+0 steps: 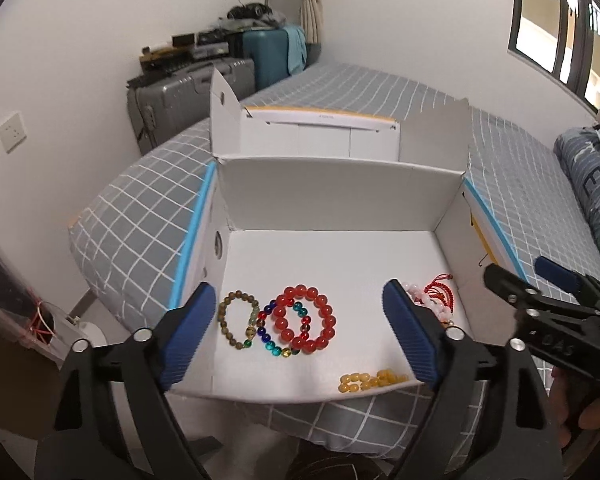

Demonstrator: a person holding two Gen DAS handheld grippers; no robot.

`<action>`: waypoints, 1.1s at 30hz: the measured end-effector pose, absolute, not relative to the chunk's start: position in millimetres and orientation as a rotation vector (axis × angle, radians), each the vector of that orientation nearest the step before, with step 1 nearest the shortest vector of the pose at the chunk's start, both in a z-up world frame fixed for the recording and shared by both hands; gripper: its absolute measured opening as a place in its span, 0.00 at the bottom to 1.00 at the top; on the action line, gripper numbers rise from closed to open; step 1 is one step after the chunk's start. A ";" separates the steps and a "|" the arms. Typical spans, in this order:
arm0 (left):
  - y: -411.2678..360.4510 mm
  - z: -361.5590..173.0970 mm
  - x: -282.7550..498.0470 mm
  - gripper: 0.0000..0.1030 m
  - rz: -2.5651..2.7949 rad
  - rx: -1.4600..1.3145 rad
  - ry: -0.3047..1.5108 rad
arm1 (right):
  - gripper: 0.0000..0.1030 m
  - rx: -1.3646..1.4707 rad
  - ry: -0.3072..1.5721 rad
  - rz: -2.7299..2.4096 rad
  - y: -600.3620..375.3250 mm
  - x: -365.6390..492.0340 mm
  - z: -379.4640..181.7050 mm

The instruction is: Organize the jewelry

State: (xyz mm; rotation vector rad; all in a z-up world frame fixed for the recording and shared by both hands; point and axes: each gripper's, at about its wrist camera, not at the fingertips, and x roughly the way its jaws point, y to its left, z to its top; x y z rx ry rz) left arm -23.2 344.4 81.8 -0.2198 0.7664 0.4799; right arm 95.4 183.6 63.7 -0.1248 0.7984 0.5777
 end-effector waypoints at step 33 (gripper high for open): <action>308.4 49.4 -78.7 0.94 0.500 -0.195 0.737 | 0.93 -0.151 0.739 0.478 136.5 29.7 43.5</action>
